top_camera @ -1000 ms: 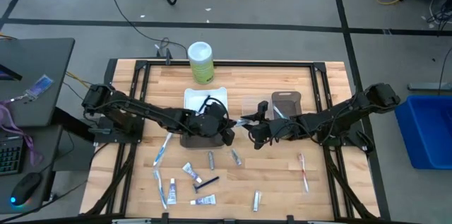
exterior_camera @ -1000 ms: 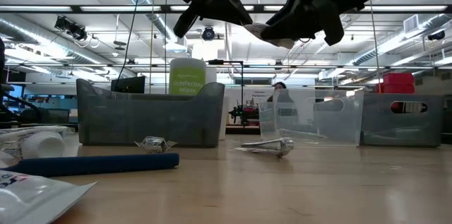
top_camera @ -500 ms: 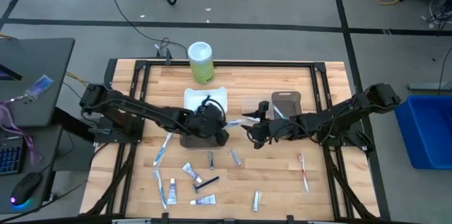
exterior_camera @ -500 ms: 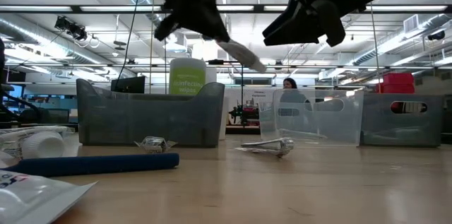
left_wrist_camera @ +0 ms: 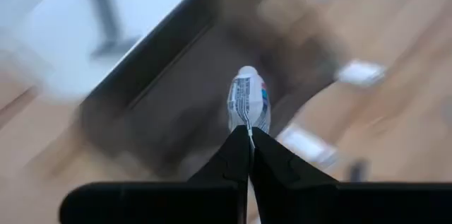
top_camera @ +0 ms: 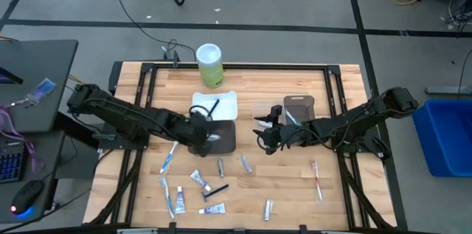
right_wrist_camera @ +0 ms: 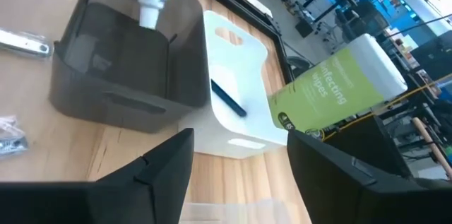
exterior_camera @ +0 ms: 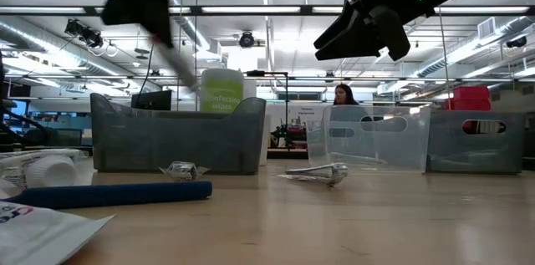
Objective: Pick & Place Travel size toiletries
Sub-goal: Put the white toothpaste into the left black bin, then put the orange toothbrush into the right black bin
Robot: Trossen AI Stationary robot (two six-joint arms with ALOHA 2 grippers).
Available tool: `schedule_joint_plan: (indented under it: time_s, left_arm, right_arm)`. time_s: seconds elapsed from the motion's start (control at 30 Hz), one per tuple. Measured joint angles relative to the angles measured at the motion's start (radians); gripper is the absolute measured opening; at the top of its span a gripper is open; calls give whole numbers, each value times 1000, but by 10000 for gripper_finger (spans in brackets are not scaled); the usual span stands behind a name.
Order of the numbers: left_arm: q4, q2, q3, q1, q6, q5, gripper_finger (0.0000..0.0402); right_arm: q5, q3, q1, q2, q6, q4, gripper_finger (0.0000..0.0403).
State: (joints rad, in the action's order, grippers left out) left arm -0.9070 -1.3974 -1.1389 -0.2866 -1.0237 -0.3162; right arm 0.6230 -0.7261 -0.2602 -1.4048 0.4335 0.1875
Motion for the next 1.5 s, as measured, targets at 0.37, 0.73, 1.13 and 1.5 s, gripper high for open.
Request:
schedule_joint_plan:
  time_s: [0.37,0.73,1.13,1.5]
  left_arm:
    - [186,-186,-2,1,224,-27,19]
    - [156,-235,-2,25,278,-57,101]
    - [289,-214,-77,23,490,-90,111]
    - [431,-214,-68,4,622,-71,103]
  right_arm:
    - [-54,2,5,-1,0,-5,220]
    - [-85,2,5,-1,-11,-5,218]
    - [-256,2,5,-1,-87,-7,234]
    - [-370,-35,-127,64,-414,-375,202]
